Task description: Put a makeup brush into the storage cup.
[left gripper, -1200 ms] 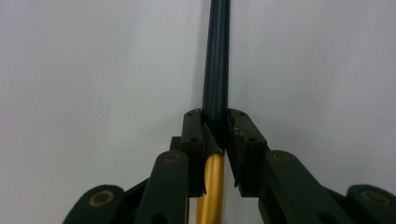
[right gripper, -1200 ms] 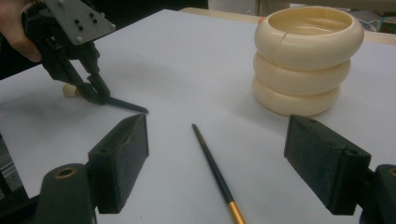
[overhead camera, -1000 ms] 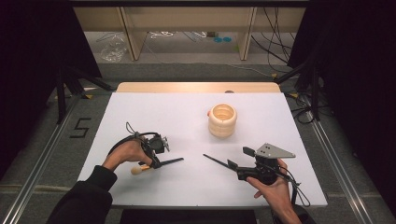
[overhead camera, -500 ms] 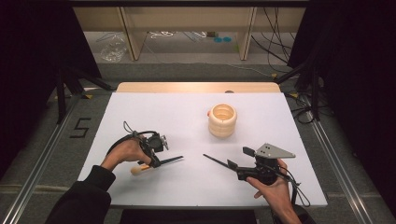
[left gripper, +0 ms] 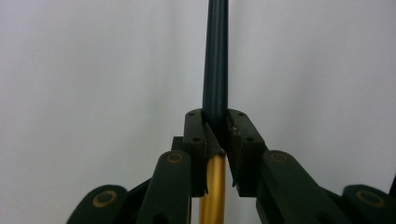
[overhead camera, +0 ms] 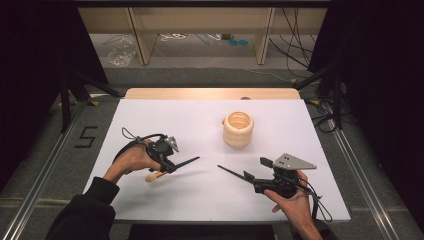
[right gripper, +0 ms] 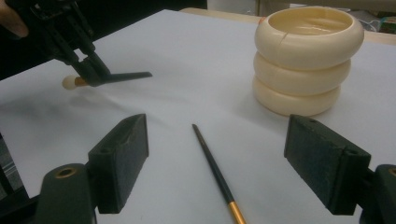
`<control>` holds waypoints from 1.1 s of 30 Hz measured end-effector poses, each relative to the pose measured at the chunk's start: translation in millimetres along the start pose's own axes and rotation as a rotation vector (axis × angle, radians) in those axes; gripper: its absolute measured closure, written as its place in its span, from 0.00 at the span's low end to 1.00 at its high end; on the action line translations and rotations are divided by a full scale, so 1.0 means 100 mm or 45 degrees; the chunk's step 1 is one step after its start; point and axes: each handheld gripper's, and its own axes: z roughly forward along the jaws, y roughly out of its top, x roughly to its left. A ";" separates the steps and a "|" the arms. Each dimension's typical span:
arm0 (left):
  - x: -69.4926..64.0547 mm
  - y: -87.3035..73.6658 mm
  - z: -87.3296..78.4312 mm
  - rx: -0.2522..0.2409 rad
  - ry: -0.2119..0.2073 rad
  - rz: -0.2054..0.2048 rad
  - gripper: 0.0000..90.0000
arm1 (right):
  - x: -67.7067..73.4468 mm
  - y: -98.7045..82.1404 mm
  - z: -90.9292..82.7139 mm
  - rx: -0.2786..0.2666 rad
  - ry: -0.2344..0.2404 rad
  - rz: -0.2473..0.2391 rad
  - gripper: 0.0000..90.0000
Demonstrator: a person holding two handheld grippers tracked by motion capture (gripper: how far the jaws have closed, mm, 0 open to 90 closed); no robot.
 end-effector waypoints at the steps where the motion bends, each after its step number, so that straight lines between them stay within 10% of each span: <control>1: 0.00 0.01 -0.02 -0.023 -0.003 -0.010 0.88 | 0.00 0.00 0.00 0.002 0.001 0.003 0.25; 15: 0.02 0.05 -0.24 -0.380 0.026 -0.111 0.88 | 0.00 0.00 0.01 0.001 0.008 0.015 0.25; 23: -0.04 0.04 -0.25 -0.644 0.013 -0.276 0.88 | 0.00 0.01 0.03 -0.002 0.011 0.007 0.25; 33: -0.11 0.00 -0.28 -0.824 0.034 -0.372 0.88 | -0.01 0.04 0.08 -0.015 0.032 -0.003 0.25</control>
